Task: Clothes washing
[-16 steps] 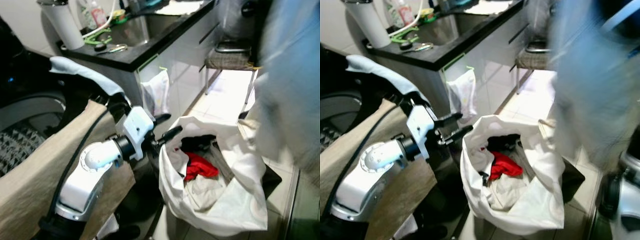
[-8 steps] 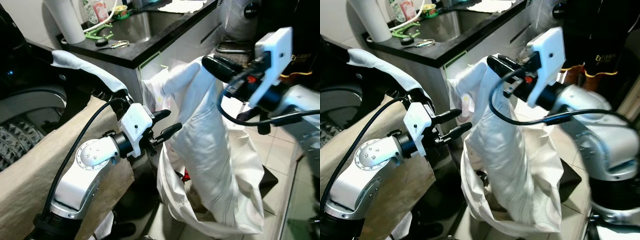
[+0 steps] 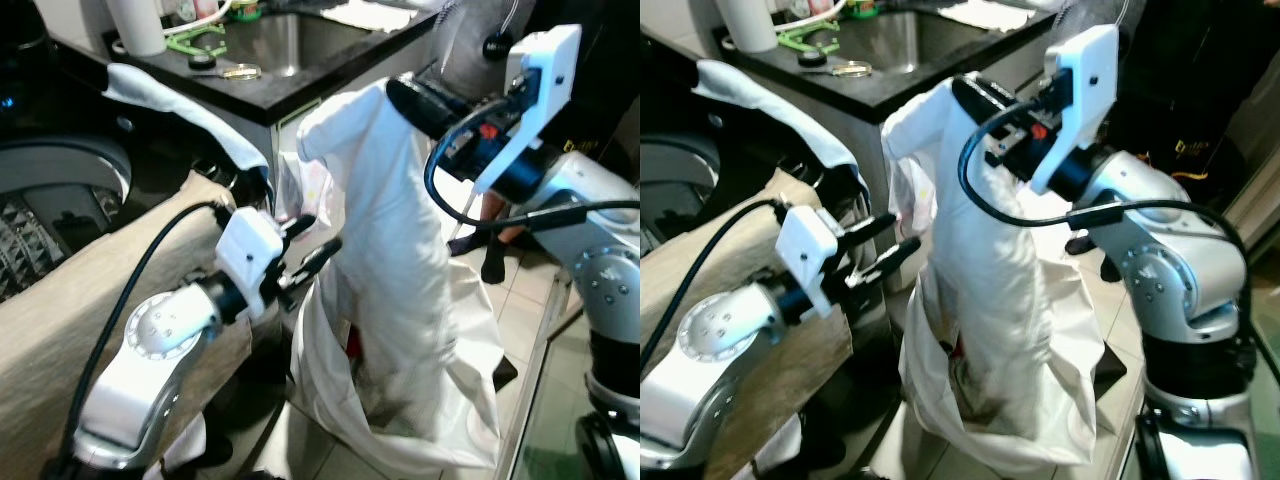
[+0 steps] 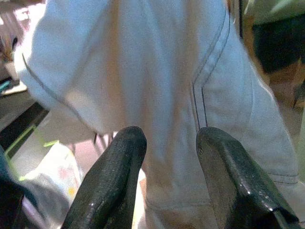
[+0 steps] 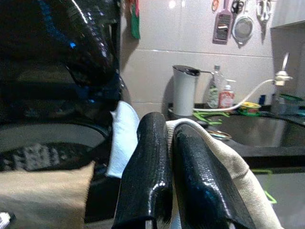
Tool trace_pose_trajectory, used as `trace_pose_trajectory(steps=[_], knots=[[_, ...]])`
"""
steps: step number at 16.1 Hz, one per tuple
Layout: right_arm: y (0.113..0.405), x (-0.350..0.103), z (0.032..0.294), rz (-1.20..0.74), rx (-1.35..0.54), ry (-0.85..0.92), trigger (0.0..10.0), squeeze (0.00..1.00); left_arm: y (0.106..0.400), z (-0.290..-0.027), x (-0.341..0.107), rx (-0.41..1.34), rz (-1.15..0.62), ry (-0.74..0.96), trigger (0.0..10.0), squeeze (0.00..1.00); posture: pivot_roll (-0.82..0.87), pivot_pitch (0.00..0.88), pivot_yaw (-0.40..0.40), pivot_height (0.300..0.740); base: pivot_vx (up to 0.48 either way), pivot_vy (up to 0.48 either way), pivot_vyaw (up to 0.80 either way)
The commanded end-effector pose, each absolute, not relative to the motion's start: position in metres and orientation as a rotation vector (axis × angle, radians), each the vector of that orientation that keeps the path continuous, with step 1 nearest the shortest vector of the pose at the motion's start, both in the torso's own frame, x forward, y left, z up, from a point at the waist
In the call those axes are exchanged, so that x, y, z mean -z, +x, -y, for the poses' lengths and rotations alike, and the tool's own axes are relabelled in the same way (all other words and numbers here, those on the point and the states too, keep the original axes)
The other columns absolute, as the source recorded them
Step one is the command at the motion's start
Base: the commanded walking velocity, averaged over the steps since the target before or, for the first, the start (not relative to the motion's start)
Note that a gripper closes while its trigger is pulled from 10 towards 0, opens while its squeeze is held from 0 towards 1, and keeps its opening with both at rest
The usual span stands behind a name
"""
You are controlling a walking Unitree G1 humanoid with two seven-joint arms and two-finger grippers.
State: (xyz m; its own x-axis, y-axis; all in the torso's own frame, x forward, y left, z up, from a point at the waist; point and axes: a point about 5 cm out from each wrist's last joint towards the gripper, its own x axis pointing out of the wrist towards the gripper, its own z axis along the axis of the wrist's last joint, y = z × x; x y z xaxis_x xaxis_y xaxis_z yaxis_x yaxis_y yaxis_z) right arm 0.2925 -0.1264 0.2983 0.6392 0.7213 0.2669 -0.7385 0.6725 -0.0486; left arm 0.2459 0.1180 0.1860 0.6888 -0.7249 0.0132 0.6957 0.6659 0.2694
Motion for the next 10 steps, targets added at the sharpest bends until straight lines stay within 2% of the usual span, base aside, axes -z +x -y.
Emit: trace_pose_trajectory(steps=[1, 2, 3, 4, 6, 8, 9, 10], knots=[[0.29, -0.316, 0.132, 0.352, -0.834, 0.1, 0.0, 0.0, 0.244, -0.118, -0.186, 0.81, 0.11, 0.29, 10.0, 0.0, -0.01, 0.0, -0.019, 0.74, 0.0, 0.0, 0.0], [0.29, -0.316, 0.132, 0.352, -0.834, 0.1, 0.0, 0.0, 0.244, -0.118, -0.186, 0.81, 0.11, 0.29, 10.0, 0.0, -0.01, 0.0, -0.019, 0.74, 0.0, 0.0, 0.0], [0.292, -0.314, 0.136, 0.348, -0.813, 0.124, 0.0, 0.0, 0.248, -0.121, -0.193, 0.787, 0.121, 0.216, 10.0, 0.8, -0.02, 0.0, -0.008, 0.74, 0.0, 0.0, 0.0], [0.293, -0.312, 0.138, 0.345, -0.802, 0.133, 0.0, 0.0, 0.25, -0.122, -0.2, 0.774, 0.147, 0.147, 10.0, 1.0, -0.02, 0.0, -0.004, 0.74, 0.0, 0.0, 0.0], [0.294, -0.309, 0.143, 0.345, -0.771, 0.158, 0.0, 0.0, 0.267, -0.128, -0.231, 0.714, 0.252, 0.021, 10.0, 1.0, -0.02, 0.0, 0.001, 0.74, 0.0, 0.0, 0.0], [0.295, -0.309, 0.144, 0.35, -0.76, 0.171, 0.0, 0.0, 0.288, -0.13, -0.251, 0.66, 0.293, -0.005, 10.0, 1.0, -0.02, 0.0, 0.014, 0.74, 0.0, 0.0, 0.0], [0.295, -0.309, 0.144, 0.351, -0.762, 0.171, 0.0, 0.0, 0.29, -0.126, -0.253, 0.687, 0.299, -0.007, 10.0, 1.0, -0.02, 0.0, 0.014, 0.74, 0.0, 0.0, 0.0], [0.294, -0.311, 0.142, 0.357, -0.768, 0.171, 0.0, 0.0, 0.288, -0.116, -0.257, 0.788, 0.308, -0.026, 10.0, 1.0, -0.02, 0.0, 0.024, 0.74, 0.0, 0.0, 0.0]])
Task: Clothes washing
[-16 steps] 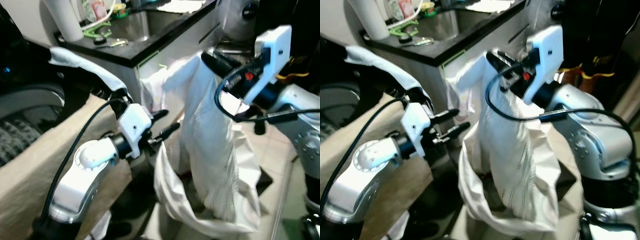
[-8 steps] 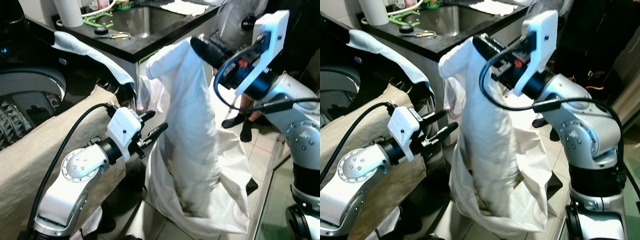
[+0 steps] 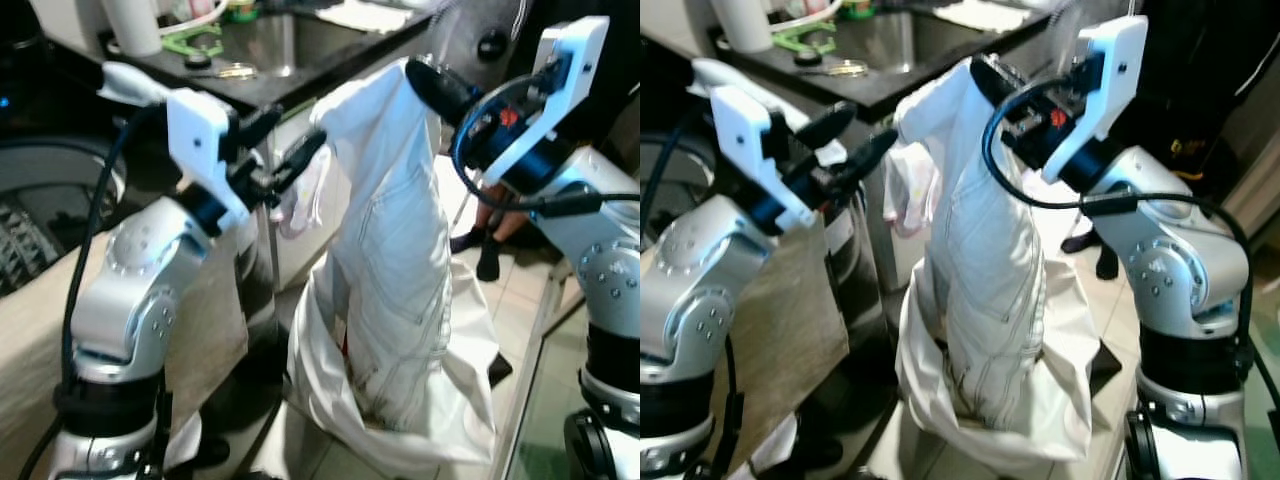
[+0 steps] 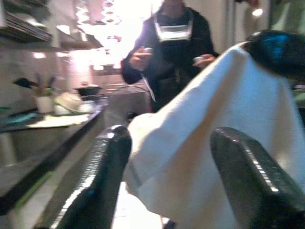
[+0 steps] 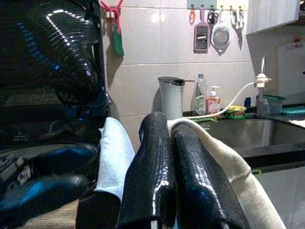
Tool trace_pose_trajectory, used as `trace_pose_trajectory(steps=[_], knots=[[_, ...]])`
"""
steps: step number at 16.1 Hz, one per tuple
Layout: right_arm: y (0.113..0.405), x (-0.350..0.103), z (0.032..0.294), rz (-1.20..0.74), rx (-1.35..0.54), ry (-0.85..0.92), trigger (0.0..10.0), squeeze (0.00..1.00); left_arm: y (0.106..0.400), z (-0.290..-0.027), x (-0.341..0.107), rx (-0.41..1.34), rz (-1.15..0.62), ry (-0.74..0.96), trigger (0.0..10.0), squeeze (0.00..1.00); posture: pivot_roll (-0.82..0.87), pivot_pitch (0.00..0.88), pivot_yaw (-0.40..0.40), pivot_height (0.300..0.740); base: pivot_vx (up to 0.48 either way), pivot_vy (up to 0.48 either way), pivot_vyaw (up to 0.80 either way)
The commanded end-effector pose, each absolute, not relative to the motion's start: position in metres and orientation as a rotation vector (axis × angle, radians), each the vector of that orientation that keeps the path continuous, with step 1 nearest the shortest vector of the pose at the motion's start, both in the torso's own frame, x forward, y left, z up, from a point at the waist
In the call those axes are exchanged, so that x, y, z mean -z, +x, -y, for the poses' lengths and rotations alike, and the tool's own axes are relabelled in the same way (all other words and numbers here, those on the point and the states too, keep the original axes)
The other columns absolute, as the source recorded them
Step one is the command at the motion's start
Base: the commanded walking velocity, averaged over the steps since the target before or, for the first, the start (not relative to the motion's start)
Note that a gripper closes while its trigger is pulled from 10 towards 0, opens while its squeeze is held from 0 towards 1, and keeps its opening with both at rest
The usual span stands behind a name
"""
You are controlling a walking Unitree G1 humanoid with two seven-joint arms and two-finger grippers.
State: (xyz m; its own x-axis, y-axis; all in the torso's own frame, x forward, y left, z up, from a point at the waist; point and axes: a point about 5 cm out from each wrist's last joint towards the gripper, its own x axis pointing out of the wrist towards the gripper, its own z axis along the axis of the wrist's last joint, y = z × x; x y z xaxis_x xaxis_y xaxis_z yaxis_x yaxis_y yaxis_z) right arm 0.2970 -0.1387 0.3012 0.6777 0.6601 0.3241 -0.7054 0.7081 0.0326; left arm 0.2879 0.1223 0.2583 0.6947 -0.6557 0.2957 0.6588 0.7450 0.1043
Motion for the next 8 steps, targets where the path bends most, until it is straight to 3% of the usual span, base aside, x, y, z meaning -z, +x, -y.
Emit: trace_pose_trajectory(steps=[1, 4, 8], knots=[[0.293, -0.313, 0.141, 0.365, -0.778, 0.174, 0.0, 0.0, 0.282, -0.107, -0.257, 0.895, 0.307, -0.033, 10.0, 1.0, -0.03, 0.0, 0.027, 0.74, 0.0, 0.0, 0.0], [0.289, -0.319, 0.14, 0.377, -0.833, 0.193, 0.0, 0.0, 0.274, -0.095, -0.242, 1.049, 0.226, -0.003, 10.0, 1.0, -0.03, 0.0, 0.04, 0.74, 0.0, 0.0, 0.0], [0.266, -0.303, 0.132, 0.226, -1.081, 0.057, 0.0, 0.0, 0.29, -0.098, -0.241, 1.032, 0.225, 0.062, 10.0, 1.0, -0.04, 0.0, 0.043, 0.74, 0.0, 0.0, 0.0]])
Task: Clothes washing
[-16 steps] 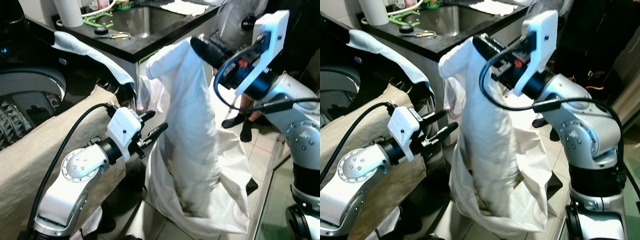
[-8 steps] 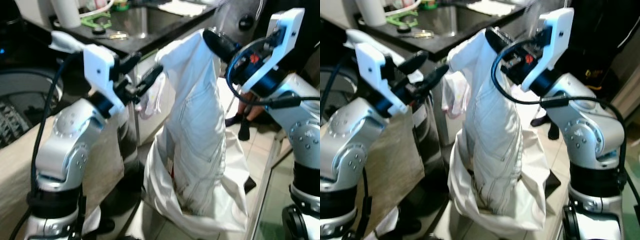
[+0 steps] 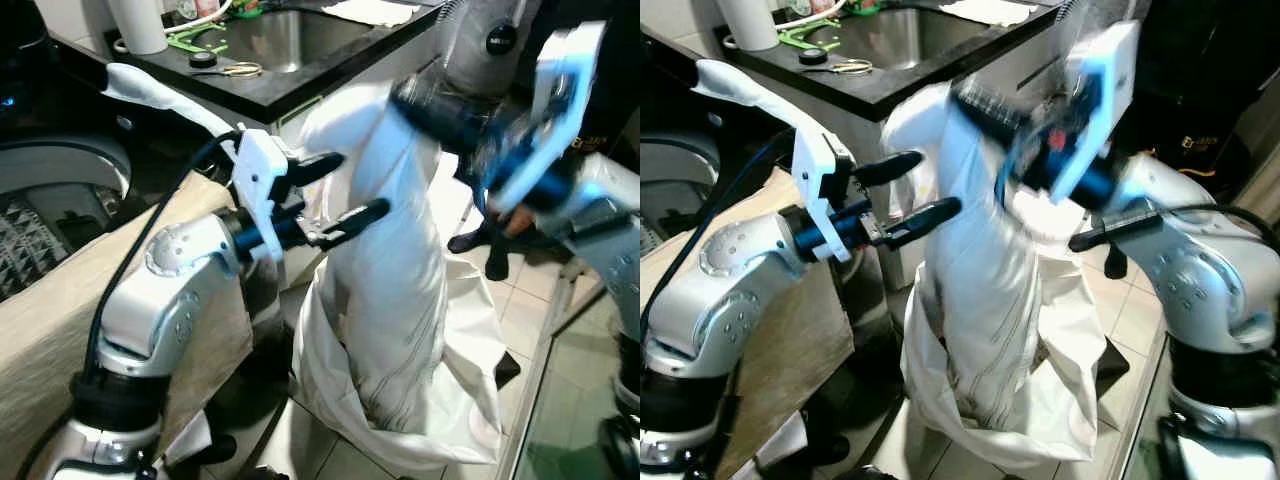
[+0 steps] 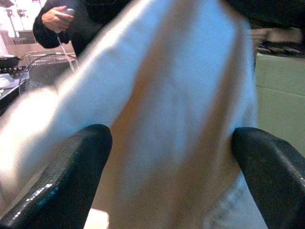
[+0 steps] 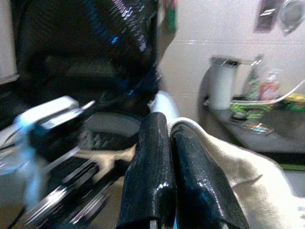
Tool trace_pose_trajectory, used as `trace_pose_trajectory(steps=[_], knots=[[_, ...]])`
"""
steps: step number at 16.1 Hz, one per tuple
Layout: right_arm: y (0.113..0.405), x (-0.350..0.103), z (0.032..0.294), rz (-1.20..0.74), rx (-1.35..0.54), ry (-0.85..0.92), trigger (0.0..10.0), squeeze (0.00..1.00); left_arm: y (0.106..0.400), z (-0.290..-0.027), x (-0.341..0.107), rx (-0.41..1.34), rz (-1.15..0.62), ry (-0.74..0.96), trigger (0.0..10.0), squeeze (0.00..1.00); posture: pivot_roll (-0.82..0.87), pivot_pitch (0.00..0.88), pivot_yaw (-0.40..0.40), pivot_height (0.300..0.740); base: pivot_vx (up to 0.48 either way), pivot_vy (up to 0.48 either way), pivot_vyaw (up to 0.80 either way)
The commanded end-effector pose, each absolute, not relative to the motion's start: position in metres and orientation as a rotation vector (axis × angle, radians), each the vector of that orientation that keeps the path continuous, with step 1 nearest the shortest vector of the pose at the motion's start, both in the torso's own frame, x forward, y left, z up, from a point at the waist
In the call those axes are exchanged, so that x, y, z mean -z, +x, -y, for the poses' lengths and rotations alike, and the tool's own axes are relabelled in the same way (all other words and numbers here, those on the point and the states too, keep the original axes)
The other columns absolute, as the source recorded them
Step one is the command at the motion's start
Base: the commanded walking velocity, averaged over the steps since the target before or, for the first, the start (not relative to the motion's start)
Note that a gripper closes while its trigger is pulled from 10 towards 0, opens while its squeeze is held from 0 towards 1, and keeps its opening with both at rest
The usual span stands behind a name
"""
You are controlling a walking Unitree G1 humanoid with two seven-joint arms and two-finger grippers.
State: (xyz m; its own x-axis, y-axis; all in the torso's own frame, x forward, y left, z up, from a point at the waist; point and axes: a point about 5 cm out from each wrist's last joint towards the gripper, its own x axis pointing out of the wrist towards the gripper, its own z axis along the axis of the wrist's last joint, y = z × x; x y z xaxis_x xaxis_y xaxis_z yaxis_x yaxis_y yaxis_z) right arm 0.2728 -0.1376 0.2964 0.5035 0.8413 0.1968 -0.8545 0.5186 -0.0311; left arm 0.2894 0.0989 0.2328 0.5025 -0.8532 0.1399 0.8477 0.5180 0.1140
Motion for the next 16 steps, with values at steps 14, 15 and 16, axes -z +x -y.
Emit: trace_pose_trajectory(steps=[14, 15, 16], knots=[[0.239, -0.297, 0.138, 0.162, -1.211, 0.076, 0.0, 0.0, 0.289, -0.085, -0.239, 1.182, 0.198, 0.151, 10.0, 0.0, -0.06, 0.0, 0.065, 0.74, 0.0, 0.0, 0.0], [0.239, -0.297, 0.138, 0.16, -1.201, 0.072, 0.0, 0.0, 0.285, -0.084, -0.237, 1.232, 0.175, 0.174, 10.0, 0.0, -0.06, 0.0, 0.065, 0.74, 0.0, 0.0, 0.0], [0.239, -0.297, 0.139, 0.159, -1.197, 0.07, 0.0, 0.0, 0.282, -0.084, -0.236, 1.265, 0.163, 0.172, 10.0, 0.0, -0.06, 0.0, 0.065, 0.74, 0.0, 0.0, 0.0]])
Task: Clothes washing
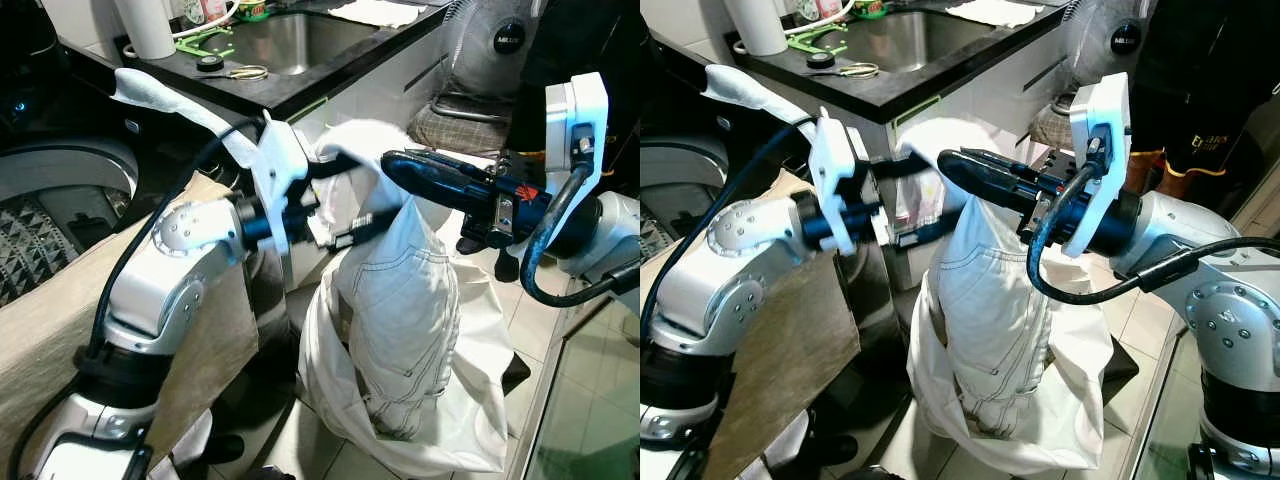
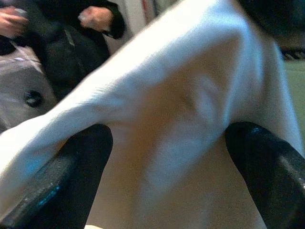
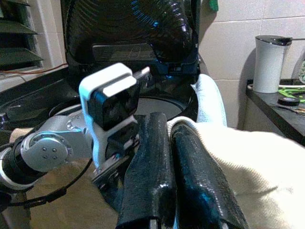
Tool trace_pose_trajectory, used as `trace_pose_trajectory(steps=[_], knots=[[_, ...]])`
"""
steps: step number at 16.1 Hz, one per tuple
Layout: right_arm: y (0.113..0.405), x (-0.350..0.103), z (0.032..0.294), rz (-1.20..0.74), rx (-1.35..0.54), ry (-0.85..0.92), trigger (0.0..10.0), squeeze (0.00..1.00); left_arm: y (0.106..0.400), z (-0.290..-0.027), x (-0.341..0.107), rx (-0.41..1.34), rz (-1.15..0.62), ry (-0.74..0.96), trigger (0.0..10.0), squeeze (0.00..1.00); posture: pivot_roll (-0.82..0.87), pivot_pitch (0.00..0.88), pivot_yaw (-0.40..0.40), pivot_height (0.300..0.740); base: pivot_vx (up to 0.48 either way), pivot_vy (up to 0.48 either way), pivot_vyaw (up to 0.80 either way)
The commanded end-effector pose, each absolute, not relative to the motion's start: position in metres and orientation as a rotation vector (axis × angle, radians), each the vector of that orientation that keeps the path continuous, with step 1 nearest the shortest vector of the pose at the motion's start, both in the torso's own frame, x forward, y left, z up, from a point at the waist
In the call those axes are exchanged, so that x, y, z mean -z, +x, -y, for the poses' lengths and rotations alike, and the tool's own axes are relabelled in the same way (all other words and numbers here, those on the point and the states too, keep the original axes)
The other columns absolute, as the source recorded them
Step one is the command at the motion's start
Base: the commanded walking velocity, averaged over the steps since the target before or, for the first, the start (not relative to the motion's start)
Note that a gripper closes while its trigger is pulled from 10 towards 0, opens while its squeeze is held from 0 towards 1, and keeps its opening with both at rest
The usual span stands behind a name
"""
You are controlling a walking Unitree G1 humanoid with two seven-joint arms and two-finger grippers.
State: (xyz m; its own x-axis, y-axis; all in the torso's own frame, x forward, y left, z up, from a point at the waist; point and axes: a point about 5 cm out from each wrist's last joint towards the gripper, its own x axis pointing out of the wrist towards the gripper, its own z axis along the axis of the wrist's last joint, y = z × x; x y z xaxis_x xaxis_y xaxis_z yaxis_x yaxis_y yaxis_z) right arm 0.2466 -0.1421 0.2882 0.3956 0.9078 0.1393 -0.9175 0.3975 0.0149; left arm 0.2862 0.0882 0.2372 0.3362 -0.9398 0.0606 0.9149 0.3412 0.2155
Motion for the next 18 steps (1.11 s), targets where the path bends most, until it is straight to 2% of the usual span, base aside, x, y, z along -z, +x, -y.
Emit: trace_pose_trajectory(steps=[1, 7, 8, 9, 10, 18], knots=[[0.239, -0.297, 0.139, 0.159, -1.194, 0.07, 0.0, 0.0, 0.278, -0.083, -0.235, 1.301, 0.151, 0.16, 10.0, 0.0, -0.06, 0.0, 0.065, 0.74, 0.0, 0.0, 0.0], [0.241, -0.297, 0.139, 0.158, -1.185, 0.064, 0.0, 0.0, 0.263, -0.079, -0.234, 1.433, 0.099, 0.123, 10.0, 0.0, -0.06, 0.0, 0.066, 0.74, 0.0, 0.0, 0.0], [0.24, -0.298, 0.139, 0.16, -1.186, 0.065, 0.0, 0.0, 0.263, -0.08, -0.233, 1.43, 0.097, 0.125, 4.4, 0.0, -0.06, 0.0, 0.066, 0.74, 0.0, 0.0, 0.0], [0.24, -0.298, 0.139, 0.161, -1.187, 0.066, 0.0, 0.0, 0.263, -0.08, -0.232, 1.428, 0.095, 0.124, 4.4, 0.0, -0.06, 0.0, 0.066, 0.74, 0.0, 0.0, 0.0], [0.24, -0.298, 0.139, 0.162, -1.187, 0.066, 0.0, 0.0, 0.263, -0.08, -0.232, 1.427, 0.093, 0.121, 0.0, 0.0, -0.06, 0.0, 0.065, 0.74, 0.0, 0.0, 0.0], [0.238, -0.298, 0.139, 0.169, -1.192, 0.07, 0.0, 0.0, 0.262, -0.081, -0.23, 1.428, 0.082, 0.11, 0.0, 0.0, -0.06, 0.0, 0.067, 0.74, 0.0, 0.0, 0.0]])
